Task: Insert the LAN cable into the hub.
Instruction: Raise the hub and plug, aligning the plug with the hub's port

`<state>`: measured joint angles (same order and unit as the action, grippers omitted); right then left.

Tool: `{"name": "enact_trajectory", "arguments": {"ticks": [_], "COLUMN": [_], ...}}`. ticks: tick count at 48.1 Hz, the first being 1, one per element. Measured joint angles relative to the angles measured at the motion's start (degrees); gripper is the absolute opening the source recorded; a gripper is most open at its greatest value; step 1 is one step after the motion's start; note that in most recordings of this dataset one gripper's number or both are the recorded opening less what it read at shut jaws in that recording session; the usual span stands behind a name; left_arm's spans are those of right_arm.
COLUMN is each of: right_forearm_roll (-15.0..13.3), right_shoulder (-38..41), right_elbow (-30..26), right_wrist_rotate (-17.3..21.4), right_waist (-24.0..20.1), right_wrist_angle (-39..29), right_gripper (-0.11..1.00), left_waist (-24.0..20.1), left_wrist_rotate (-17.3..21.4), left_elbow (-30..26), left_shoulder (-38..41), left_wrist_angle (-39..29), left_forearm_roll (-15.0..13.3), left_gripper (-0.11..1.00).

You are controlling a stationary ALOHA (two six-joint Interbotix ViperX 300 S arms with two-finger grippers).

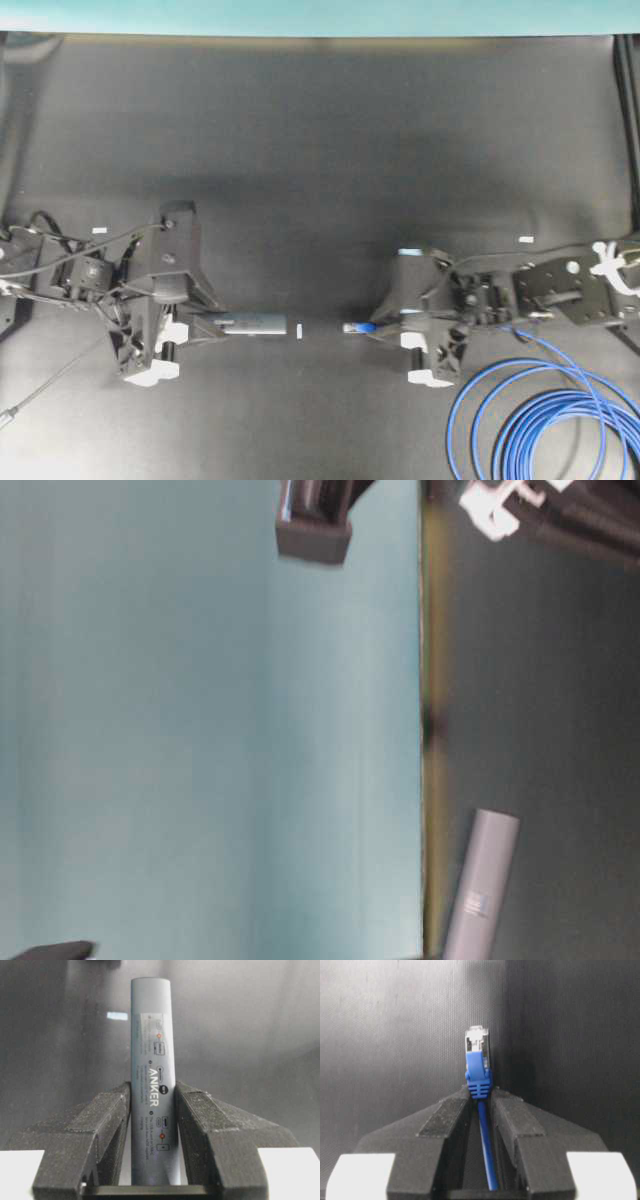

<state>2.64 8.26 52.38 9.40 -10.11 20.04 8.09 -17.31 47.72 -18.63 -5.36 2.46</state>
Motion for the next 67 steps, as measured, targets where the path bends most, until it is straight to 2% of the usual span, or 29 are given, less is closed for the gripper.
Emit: {"name": "enact_trajectory", "arguments": {"ticks": [6, 10, 18, 27, 38, 67], "right_forearm_roll": [1.8, 2.6, 3.0, 3.2, 4.5, 4.5], "right_shoulder": [-1.1, -2.7, -6.0, -7.9, -7.9, -7.6], "right_elbow": [2.2, 2.5, 0.7, -3.5, -6.8, -7.7], "right_wrist_rotate": [1.1, 2.5, 3.9, 4.0, 4.1, 4.0], "right_waist": [-0.5, -0.8, -1.1, -1.1, -1.1, -1.5], "right_wrist_angle": [7.1, 9.0, 6.0, 0.3, -1.8, -2.7], "right_gripper": [0.11, 0.11, 0.11, 0.11, 0.11, 0.11], "left_waist": [0.0, 0.0, 0.0, 0.0, 0.0, -0.9], "left_wrist_rotate": [0.8, 1.7, 5.8, 9.0, 9.8, 9.9], "left_elbow": [-1.7, -3.3, -8.3, -12.7, -15.0, -15.2], "left_shoulder": [-0.5, -0.4, 0.6, 3.7, 6.0, 6.9], "left_wrist_angle": [-2.4, -5.8, -15.6, -20.9, -22.1, -21.6], "left_forearm_roll": [0.0, 0.0, 0.0, 0.0, 0.0, 0.0], "left_gripper": [0.29, 0.29, 0.29, 0.29, 0.29, 0.29]}}
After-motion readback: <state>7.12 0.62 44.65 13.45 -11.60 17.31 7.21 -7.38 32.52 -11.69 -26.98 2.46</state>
